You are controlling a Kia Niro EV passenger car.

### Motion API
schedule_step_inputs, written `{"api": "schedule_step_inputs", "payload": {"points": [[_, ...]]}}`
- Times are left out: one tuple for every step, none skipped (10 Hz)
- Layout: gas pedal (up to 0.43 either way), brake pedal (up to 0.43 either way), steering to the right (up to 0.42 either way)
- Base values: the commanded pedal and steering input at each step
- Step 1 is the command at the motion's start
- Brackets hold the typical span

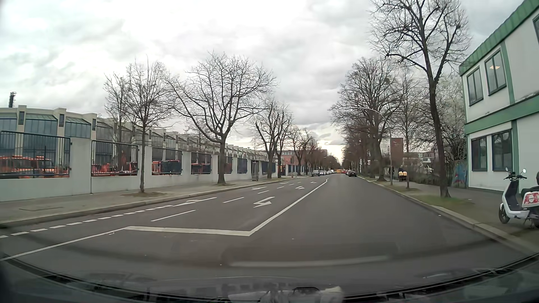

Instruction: Follow the waypoints while adhering to traffic rules and regulations

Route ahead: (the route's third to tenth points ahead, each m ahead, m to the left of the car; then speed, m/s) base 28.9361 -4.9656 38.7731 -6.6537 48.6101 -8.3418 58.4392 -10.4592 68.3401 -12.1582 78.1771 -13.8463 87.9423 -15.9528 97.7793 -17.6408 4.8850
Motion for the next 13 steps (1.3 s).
{"api": "schedule_step_inputs", "payload": {"points": [[0.220, 0.012, 0.168], [0.220, 0.012, 0.167], [0.220, 0.012, 0.164], [0.209, 0.012, 0.148], [0.209, 0.012, 0.122], [0.209, 0.012, 0.103], [0.209, 0.012, 0.083], [0.197, 0.012, 0.063], [0.189, 0.012, 0.053], [0.177, 0.012, 0.049], [0.150, 0.012, 0.048], [0.130, 0.012, 0.041], [0.130, 0.012, 0.030]]}}
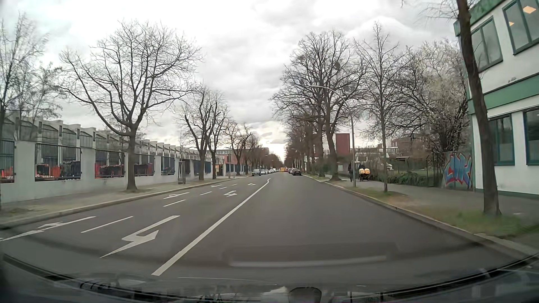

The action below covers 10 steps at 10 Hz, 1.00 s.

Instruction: Follow the waypoints while adhering to traffic rules and regulations

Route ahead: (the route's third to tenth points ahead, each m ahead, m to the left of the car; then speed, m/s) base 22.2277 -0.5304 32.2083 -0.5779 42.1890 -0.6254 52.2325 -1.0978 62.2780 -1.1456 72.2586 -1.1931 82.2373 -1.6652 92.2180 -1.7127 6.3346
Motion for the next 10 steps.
{"api": "schedule_step_inputs", "payload": {"points": [[0.130, 0.012, 0.023], [0.130, 0.012, 0.020], [0.130, 0.012, 0.016], [0.130, 0.012, 0.014], [0.130, 0.012, 0.013], [0.130, 0.012, 0.009], [0.130, 0.012, 0.006], [0.130, 0.012, 0.004], [0.130, 0.012, 0.002], [0.130, 0.012, 0.001]]}}
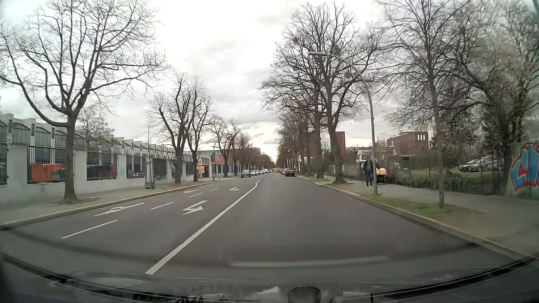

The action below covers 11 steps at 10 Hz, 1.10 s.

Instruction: Follow the waypoints while adhering to traffic rules and regulations

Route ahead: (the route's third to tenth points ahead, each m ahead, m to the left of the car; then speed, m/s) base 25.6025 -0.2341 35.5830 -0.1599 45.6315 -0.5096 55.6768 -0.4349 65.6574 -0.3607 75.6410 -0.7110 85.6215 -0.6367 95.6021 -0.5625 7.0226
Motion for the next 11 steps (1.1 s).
{"api": "schedule_step_inputs", "payload": {"points": [[0.130, 0.012, 0.001], [0.130, 0.012, 0.001], [0.098, 0.018, 0.000], [0.098, 0.012, -0.003], [0.098, 0.012, -0.006], [0.098, 0.012, -0.007], [0.098, 0.012, -0.007], [0.098, 0.012, -0.006], [0.098, 0.012, -0.006], [0.098, 0.012, -0.005], [0.087, 0.012, -0.005]]}}
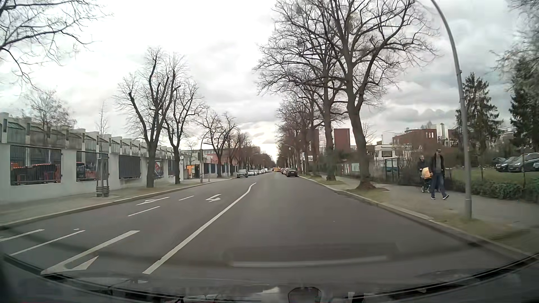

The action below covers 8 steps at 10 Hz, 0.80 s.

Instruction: Follow the waypoints while adhering to traffic rules and regulations

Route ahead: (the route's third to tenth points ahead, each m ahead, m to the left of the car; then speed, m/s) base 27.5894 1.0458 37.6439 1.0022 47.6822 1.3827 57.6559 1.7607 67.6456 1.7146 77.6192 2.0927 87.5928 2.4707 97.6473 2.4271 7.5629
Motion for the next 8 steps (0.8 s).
{"api": "schedule_step_inputs", "payload": {"points": [[0.059, 0.012, -0.005], [0.059, 0.012, -0.005], [0.059, 0.012, -0.005], [0.059, 0.012, -0.005], [0.059, 0.012, -0.005], [0.059, 0.012, -0.005], [0.059, 0.012, -0.005], [0.059, 0.012, -0.005]]}}
